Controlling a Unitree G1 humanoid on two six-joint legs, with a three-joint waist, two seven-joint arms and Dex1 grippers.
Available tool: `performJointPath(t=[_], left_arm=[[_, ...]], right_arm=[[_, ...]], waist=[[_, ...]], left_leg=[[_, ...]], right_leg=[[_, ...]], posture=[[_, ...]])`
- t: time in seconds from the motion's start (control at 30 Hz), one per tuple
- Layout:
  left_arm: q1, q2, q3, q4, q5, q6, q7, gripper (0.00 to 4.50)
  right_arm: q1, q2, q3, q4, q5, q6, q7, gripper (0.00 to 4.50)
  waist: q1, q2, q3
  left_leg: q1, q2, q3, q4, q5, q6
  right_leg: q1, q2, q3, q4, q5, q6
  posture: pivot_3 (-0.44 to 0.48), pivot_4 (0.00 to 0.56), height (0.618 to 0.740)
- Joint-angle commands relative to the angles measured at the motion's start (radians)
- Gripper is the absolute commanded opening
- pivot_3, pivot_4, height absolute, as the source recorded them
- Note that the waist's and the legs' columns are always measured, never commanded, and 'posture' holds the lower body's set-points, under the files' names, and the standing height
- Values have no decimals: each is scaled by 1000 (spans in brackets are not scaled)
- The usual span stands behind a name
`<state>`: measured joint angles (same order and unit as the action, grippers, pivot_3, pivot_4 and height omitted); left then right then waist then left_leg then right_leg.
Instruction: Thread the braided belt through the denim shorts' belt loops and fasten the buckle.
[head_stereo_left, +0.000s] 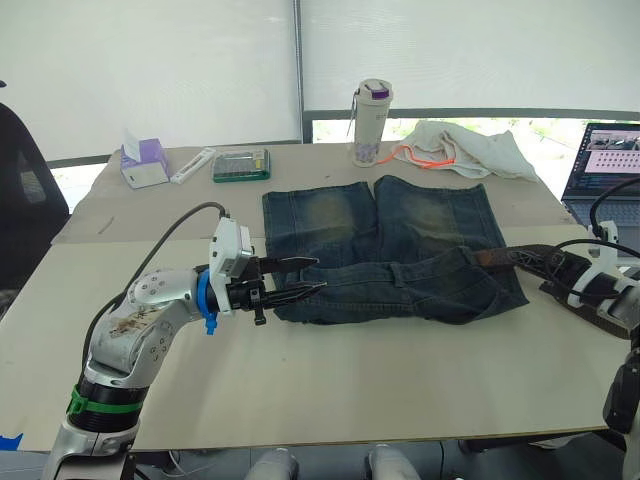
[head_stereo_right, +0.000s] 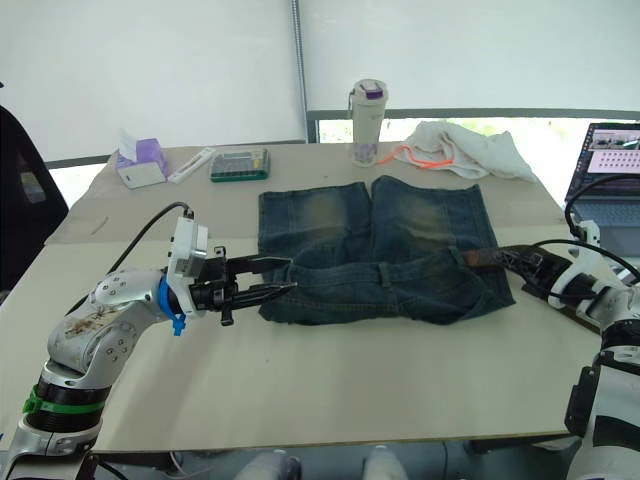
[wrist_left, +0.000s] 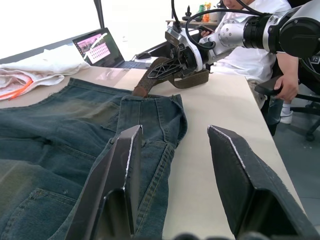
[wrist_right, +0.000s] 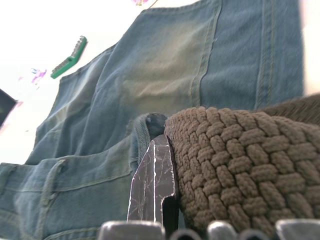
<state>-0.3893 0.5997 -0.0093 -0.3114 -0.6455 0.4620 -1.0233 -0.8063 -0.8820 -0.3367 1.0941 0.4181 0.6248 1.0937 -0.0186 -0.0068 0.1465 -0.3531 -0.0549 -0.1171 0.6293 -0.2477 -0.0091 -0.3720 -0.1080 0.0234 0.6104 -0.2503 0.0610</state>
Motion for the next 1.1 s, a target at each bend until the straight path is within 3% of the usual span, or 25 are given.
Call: performJointPath(t=[0.03, 0.23, 0.6, 1.1], left_arm=[[-8, 3, 5, -9, 7, -18, -10, 2202], [-1, -3, 3, -10, 16, -17, -12, 2202], [3, -5, -1, -8, 23, -16, -12, 2202], [19, -6, -11, -5, 54, -25, -24, 2202]], right_arm=[[-3, 1, -68, -22, 34, -30, -52, 0], [2, 14, -127, -49, 59, -37, -81, 0], [57, 30, -117, -103, 52, -12, -61, 0], [145, 16, -112, -216, 107, 176, 51, 0]], waist=[[-1, 0, 0], [0, 0, 0], [0, 0, 0], [1, 0, 0]], left_leg=[[0, 0, 0, 0, 0, 0], [0, 0, 0, 0, 0, 0], [0, 0, 0, 0, 0, 0], [0, 0, 0, 0, 0, 0]], right_leg=[[0, 0, 0, 0, 0, 0], [0, 0, 0, 0, 0, 0], [0, 0, 0, 0, 0, 0], [0, 0, 0, 0, 0, 0]], posture=[[0, 150, 740], [0, 150, 740], [0, 150, 740], [0, 150, 740]])
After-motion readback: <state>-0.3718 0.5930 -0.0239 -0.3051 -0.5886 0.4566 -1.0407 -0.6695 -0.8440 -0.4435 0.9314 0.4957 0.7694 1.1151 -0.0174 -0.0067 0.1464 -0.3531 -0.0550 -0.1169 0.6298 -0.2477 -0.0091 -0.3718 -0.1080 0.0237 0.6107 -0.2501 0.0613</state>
